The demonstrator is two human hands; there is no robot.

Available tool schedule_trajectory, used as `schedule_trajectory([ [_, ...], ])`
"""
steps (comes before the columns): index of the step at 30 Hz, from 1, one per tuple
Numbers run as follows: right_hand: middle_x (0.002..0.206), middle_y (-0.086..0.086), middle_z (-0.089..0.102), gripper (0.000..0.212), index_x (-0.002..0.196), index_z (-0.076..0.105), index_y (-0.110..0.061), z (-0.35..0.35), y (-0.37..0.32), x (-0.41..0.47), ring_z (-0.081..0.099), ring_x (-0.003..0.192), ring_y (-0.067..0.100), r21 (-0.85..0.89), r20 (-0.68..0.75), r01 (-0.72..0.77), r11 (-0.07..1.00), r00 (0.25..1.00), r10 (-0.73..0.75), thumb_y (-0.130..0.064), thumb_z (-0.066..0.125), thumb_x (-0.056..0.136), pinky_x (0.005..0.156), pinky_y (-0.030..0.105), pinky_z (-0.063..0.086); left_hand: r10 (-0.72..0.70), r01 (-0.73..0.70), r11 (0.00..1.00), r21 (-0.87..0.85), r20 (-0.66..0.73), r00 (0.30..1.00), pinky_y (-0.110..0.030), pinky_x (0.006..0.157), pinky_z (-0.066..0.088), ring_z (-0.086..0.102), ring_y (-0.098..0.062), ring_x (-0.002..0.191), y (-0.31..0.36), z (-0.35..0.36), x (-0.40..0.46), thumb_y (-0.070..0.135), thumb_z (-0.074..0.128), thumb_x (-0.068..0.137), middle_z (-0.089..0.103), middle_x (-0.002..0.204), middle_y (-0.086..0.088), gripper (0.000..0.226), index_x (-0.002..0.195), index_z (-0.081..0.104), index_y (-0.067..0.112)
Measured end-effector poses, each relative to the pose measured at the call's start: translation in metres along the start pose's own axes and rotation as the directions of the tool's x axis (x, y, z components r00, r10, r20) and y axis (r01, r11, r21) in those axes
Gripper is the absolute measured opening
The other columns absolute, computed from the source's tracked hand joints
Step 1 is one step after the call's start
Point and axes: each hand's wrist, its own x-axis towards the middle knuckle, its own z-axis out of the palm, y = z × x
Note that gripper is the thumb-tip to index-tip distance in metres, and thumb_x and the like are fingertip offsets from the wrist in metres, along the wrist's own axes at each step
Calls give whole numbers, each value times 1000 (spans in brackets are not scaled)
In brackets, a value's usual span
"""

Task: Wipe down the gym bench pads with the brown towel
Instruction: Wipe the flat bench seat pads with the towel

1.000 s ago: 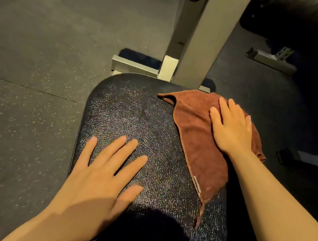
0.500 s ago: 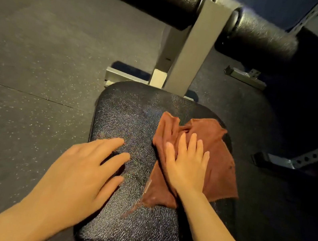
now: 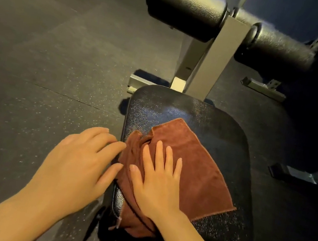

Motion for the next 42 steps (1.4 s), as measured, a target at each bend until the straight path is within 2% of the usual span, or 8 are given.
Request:
schedule_trajectory([
  [6, 166, 2, -7, 86, 157, 11, -35, -6, -4, 30, -13, 151, 25, 78, 55, -25, 997, 998, 21, -71, -6, 80, 118, 53, -13, 0, 0, 1000, 2, 43, 999, -40, 61, 56, 69, -25, 88, -5, 10, -7, 40, 44, 87, 69, 93, 0, 41, 97, 74, 15],
  [13, 166, -2, -8, 69, 157, 5, -39, -9, 4, 117, -10, 152, 21, 13, 64, -84, 996, 995, 83, -69, 17, 96, 121, 51, -8, 2, 0, 1000, -27, 78, 997, -37, 57, 55, 67, -24, 70, -9, 31, 15, 39, 42, 85, 67, 79, 2, 37, 84, 72, 18],
  [18, 166, -2, -4, 69, 157, 8, -38, -6, 11, 170, -6, 152, 21, 10, 27, -108, 994, 994, 107, -69, 18, 96, 121, 51, -6, -3, 3, 1000, -15, 36, 999, -37, 53, 53, 66, -26, 66, -16, 39, 24, 36, 43, 83, 67, 77, 0, 36, 84, 73, 16],
  [26, 166, 0, 0, 69, 157, 12, -36, -7, 21, 214, -4, 152, 23, 38, 21, -81, 996, 997, 80, -70, 19, 96, 120, 51, -6, 38, -30, 997, -72, 113, 993, -37, 60, 54, 66, -24, 79, -6, 60, 35, 37, 45, 86, 67, 86, 1, 32, 89, 71, 19],
  [30, 166, -2, 8, 67, 156, 18, -35, -14, 57, 205, 4, 152, 19, 39, -13, -11, 999, 1000, 12, -67, 22, 97, 122, 45, -2, 0, 10, 995, -97, 100, 995, -39, 89, 46, 63, -25, 107, 11, 83, 33, 44, 46, 85, 70, 112, -4, 43, 109, 72, 19],
  [33, 165, 1, 12, 68, 156, 20, -31, -20, 108, 190, 9, 151, 22, 37, -31, -94, 995, 995, 95, -66, 25, 98, 122, 45, 2, -42, 57, 994, -94, 153, 987, -51, 105, 28, 42, -27, 132, 28, 108, 19, 51, 41, 91, 59, 138, -10, 49, 131, 56, 25],
  [36, 164, 5, 16, 69, 156, 24, -27, -26, 167, 169, 15, 150, 25, 19, -54, -228, 973, 972, 229, -64, 27, 98, 122, 48, 9, -62, 82, 982, -172, 119, 991, -57, 111, 20, 34, -28, 141, 36, 116, 12, 53, 25, 104, 49, 148, -8, 49, 137, 49, 28],
  [42, 162, 12, 21, 67, 155, 25, -18, -27, 215, 125, 20, 148, 31, -24, -72, -372, 928, 926, 370, -57, 25, 100, 120, 51, 16, -198, 214, 891, -401, 80, 977, -44, 120, 8, 27, -7, 147, 35, 115, 11, 47, 45, 95, 43, 151, 14, 43, 134, 58, 35],
])
